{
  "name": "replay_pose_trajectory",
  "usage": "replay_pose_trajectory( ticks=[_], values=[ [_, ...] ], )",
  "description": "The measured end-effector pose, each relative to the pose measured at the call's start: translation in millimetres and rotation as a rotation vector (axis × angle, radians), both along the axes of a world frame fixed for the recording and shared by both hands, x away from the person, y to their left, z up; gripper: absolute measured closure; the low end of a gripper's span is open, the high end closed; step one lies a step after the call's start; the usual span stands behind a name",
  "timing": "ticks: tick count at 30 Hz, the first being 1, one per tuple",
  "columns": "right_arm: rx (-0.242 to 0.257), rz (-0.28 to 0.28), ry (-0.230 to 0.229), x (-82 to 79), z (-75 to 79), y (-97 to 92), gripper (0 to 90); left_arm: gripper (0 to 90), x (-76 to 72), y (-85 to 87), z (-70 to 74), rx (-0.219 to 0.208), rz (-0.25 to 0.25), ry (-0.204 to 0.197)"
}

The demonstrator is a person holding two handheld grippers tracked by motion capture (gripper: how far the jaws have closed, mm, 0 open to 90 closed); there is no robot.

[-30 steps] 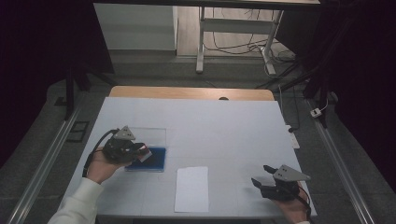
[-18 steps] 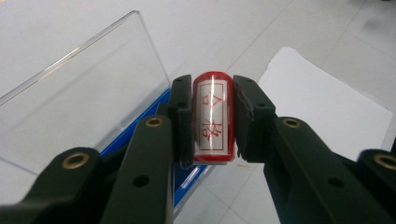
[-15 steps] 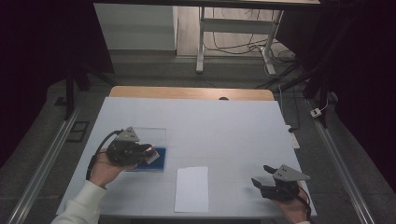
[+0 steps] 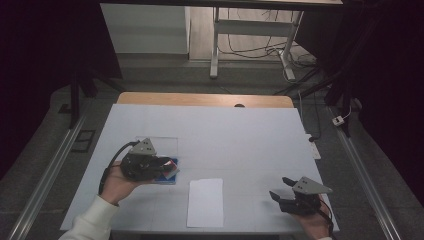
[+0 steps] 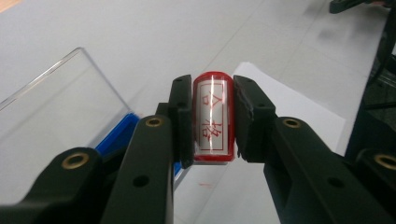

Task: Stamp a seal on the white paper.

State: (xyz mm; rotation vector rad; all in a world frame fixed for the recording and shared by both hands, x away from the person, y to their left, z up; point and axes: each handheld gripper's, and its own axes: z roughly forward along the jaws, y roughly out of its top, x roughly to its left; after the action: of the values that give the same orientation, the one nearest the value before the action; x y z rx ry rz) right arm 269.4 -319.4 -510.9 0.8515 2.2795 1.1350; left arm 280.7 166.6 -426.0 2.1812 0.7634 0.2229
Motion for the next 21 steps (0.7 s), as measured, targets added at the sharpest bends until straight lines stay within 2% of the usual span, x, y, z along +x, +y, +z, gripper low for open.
replay_pose_trajectory(
  ticks=[9, 21],
  values=[
    [-0.001, 0.000, 0.002, 0.1, -0.1, 0.0, 29.8, 70.6, -1.3, -16.5, -1.7, 0.018, -0.044, 0.008],
    [-0.001, 0.001, 0.005, -0.1, -0.3, 0.2, 29.7, 70.6, -6.1, -37.4, -2.7, 0.016, -0.097, 0.020]
  ],
)
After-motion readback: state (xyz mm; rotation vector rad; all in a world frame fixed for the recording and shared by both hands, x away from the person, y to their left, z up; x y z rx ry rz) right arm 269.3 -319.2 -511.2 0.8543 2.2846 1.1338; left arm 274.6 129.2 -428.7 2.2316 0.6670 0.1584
